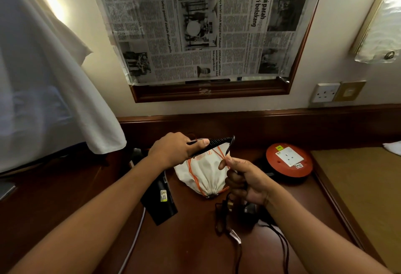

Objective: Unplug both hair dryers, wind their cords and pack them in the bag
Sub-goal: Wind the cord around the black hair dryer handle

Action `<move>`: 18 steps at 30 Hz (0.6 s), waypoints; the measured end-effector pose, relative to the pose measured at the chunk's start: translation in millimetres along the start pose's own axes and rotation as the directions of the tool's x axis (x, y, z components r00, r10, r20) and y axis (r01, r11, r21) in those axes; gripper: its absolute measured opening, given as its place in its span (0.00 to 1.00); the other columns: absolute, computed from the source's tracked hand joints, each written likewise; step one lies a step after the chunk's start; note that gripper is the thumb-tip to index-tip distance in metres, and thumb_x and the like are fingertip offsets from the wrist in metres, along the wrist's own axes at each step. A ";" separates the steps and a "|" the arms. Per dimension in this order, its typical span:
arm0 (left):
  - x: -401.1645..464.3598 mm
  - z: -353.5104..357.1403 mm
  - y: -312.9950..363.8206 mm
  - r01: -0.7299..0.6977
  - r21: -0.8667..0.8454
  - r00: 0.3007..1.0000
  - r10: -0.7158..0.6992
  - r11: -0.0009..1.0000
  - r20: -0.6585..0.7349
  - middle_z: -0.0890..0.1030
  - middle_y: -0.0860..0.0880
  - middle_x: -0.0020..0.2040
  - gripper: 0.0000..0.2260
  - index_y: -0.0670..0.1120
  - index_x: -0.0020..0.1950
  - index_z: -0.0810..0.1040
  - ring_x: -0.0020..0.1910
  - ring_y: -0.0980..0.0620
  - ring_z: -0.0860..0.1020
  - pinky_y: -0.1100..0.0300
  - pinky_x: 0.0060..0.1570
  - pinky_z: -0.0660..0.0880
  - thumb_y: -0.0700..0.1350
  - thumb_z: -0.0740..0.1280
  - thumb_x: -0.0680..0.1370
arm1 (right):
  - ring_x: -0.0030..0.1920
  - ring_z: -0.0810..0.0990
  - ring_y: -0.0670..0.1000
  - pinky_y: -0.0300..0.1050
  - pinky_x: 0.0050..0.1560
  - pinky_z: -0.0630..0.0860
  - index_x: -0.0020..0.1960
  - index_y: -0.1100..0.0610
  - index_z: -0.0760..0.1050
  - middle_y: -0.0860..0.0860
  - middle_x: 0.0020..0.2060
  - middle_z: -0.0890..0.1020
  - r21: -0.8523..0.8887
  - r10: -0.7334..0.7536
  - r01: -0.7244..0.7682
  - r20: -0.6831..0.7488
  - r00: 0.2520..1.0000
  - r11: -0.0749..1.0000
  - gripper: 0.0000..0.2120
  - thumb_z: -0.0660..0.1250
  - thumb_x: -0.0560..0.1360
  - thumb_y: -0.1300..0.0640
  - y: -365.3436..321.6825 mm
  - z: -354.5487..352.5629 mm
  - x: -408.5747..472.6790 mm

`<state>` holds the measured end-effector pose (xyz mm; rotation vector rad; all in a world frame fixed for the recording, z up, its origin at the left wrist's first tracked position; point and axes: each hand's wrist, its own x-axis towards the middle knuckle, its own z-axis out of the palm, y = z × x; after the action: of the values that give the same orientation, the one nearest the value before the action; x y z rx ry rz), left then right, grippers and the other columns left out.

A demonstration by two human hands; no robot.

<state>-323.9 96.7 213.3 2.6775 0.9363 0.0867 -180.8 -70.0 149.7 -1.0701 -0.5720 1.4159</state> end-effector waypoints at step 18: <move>-0.4 -2.8 -8.8 -0.157 -0.298 0.958 0.219 0.942 0.186 0.75 0.48 0.25 0.39 0.37 0.36 0.78 0.23 0.58 0.73 0.66 0.29 0.68 0.75 0.56 0.67 | 0.20 0.60 0.45 0.37 0.20 0.55 0.44 0.59 0.82 0.50 0.22 0.66 -0.588 -0.063 0.001 -0.085 0.994 0.809 0.07 0.69 0.72 0.56 -62.9 -26.3 8.8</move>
<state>-329.9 103.7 213.4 2.4441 0.5516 -0.0300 -125.7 -57.6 188.8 -1.6048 -0.9906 1.1642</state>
